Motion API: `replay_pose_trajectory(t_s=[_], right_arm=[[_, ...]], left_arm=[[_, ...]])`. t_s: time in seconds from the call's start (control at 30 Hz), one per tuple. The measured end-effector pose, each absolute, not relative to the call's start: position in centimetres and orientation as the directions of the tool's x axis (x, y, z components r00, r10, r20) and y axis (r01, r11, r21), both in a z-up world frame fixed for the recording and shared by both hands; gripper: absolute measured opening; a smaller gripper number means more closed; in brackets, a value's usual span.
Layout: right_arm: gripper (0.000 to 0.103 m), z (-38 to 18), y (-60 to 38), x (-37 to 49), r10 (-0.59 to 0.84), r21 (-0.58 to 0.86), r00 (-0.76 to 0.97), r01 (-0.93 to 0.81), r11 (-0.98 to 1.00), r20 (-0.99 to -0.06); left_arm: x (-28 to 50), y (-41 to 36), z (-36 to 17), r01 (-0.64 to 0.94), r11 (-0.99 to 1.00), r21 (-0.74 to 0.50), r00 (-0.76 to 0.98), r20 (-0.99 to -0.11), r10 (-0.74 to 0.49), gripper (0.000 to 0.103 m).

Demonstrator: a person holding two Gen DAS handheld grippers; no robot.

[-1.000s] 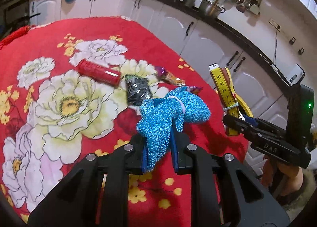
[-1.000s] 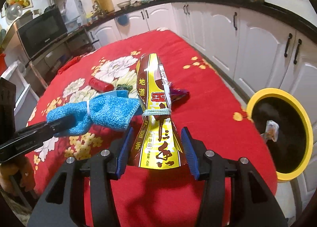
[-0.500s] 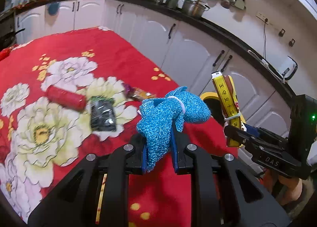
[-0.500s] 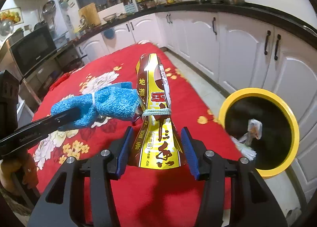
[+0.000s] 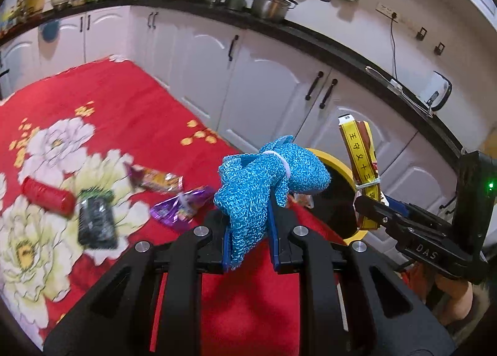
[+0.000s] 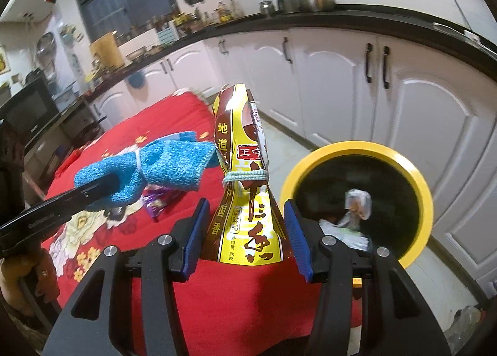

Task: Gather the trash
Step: 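Carry the blue sponge and yellow wrapper over the yellow bin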

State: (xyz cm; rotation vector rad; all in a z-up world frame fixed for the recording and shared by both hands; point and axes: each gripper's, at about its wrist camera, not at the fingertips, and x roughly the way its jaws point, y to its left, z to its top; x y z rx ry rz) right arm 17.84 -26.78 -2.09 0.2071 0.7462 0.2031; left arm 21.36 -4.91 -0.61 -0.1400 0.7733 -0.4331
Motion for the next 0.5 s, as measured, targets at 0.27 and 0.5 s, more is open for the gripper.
replay_pose_trajectory(t_s=[0.27,0.5], right_arm=[[0.047,-2.1,-30.7,18.2,0.179,0.255,0.745,-0.013,0.967,-0.643],[0.047,-2.7,-33.7,18.4,0.124,0.248,0.752,0.054,0.967,-0.647]], left_arm=[[23.5,-8.9,-0.5,0.387,0.882,-0.269,0.606,-0.646,-0.463,0.013],[25.1,-12.2,-0.9,0.433,0.864,-0.257,0.581,-0.653,-0.486,0.013]])
